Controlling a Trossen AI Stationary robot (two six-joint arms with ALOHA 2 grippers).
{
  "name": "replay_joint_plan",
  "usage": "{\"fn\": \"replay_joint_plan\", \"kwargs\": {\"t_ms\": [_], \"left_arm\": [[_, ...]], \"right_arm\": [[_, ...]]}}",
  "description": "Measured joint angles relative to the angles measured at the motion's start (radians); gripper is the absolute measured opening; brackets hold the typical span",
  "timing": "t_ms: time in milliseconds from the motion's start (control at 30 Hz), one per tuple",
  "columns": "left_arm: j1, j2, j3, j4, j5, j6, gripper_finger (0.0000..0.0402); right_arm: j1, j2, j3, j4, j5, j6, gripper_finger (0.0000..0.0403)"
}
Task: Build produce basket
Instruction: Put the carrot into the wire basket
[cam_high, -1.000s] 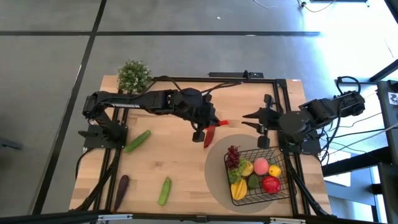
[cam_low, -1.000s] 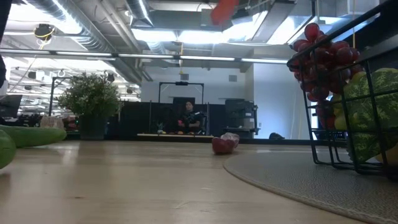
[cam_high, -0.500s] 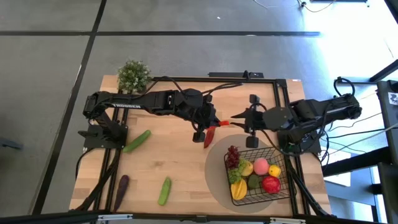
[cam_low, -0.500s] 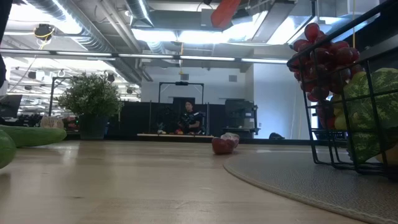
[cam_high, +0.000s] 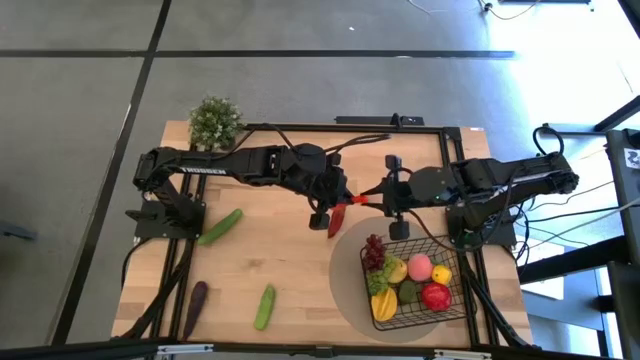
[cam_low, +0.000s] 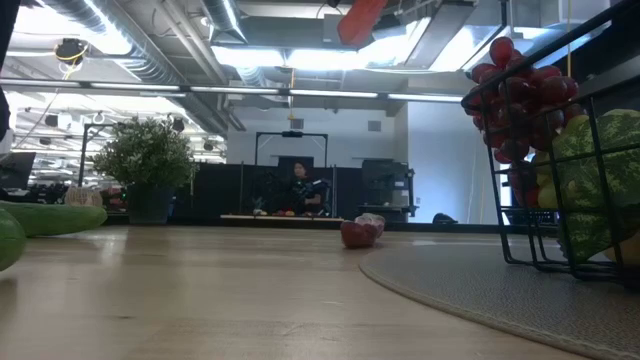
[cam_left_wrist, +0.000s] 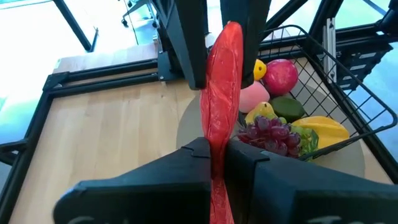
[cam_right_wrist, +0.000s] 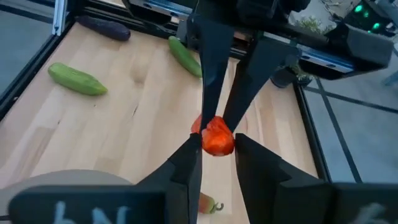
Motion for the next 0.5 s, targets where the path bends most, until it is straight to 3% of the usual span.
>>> {"fn": "replay_joint_plan", "kwargs": {"t_ms": [500], "left_arm": [[0.001,0.000,0.000,-0.016,-0.028,0.012,0.0001]], "right_arm": [[-0.010,0.007,0.000,0.023,-0.004,-0.043,0.0086]]}}
